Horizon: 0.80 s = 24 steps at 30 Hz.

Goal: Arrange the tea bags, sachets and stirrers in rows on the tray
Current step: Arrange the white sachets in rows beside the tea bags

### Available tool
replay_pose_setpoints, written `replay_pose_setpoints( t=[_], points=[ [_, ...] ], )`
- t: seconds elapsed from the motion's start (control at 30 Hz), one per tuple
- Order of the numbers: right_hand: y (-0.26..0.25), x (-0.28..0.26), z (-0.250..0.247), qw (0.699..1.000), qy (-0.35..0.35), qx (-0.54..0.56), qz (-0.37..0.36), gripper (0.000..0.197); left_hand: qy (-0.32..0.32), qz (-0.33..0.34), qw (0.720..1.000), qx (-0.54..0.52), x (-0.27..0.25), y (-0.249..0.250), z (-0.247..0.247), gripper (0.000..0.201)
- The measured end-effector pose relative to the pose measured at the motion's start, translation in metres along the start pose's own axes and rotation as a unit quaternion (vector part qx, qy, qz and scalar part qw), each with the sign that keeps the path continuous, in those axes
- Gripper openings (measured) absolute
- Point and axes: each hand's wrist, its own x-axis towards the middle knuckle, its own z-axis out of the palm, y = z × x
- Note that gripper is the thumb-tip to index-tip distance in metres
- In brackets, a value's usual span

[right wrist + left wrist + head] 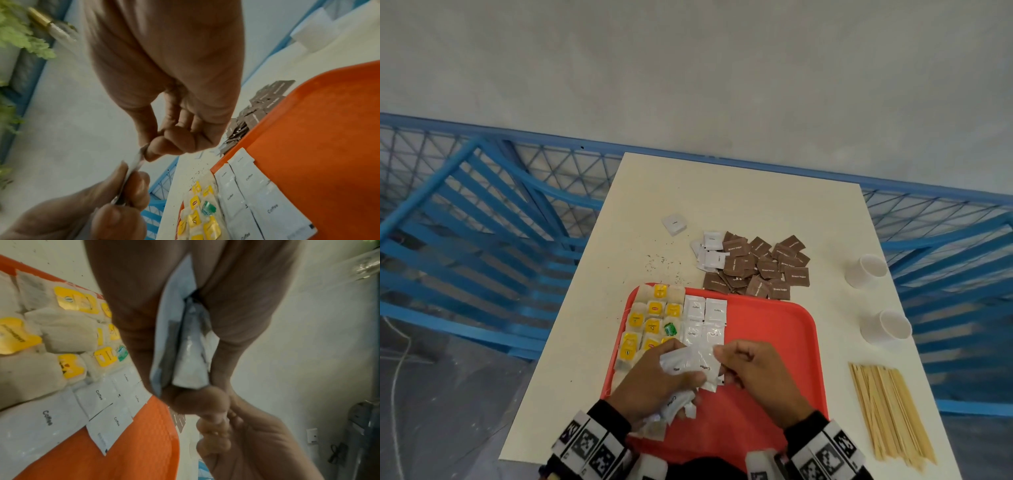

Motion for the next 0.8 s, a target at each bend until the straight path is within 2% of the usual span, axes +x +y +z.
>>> replay_pose_setpoints(
  t=[0.1,0.23,0.33,0.4,0.47,0.57,0.63,0.7,0.73,0.8],
  points=[
    [0.002,0.000,-0.004,1.000,-0.020,0.004,0.002,0.016,0.007,-0.004,1.000,0.029,0.002,-0.002,0.001,0.041],
    [0.014,0.011,-0.012,0.995,-0.012,-0.099,-0.012,0.007,0.020,0.014,0.984,0.176,0.000,-0.013,-0.001,0.031],
    [0.031,0.021,-0.023,0.982,-0.021,-0.186,0.007,0.004,0.058,-0.008,0.985,0.163,-0.004,-0.027,-0.016,0.024],
    [0.042,0.022,-0.027,0.978,-0.034,-0.206,0.022,0.004,0.088,-0.009,0.983,0.163,-0.009,-0.035,-0.026,0.021],
    [0.047,0.019,-0.025,0.990,-0.028,-0.137,0.035,0.010,0.082,0.002,0.981,0.175,-0.011,-0.037,-0.027,0.028],
    [0.040,0.015,-0.011,1.000,-0.012,0.005,0.028,0.023,0.041,0.004,0.989,0.145,-0.006,-0.029,-0.013,0.019],
    [0.032,0.014,-0.004,0.999,-0.022,0.043,0.023,0.027,0.051,-0.006,0.995,0.090,0.002,-0.024,-0.005,0.024],
    [0.030,0.012,-0.003,0.998,-0.030,0.053,0.034,0.027,0.076,-0.019,0.996,0.047,0.010,-0.018,-0.002,0.021],
    [0.031,0.012,-0.004,0.999,-0.030,0.024,0.030,0.025,0.082,-0.015,0.994,0.069,0.013,-0.015,-0.002,0.020],
    [0.032,0.013,-0.011,0.988,-0.021,-0.150,-0.023,0.020,0.053,-0.004,0.979,0.195,0.019,-0.007,-0.001,0.017]
  ],
)
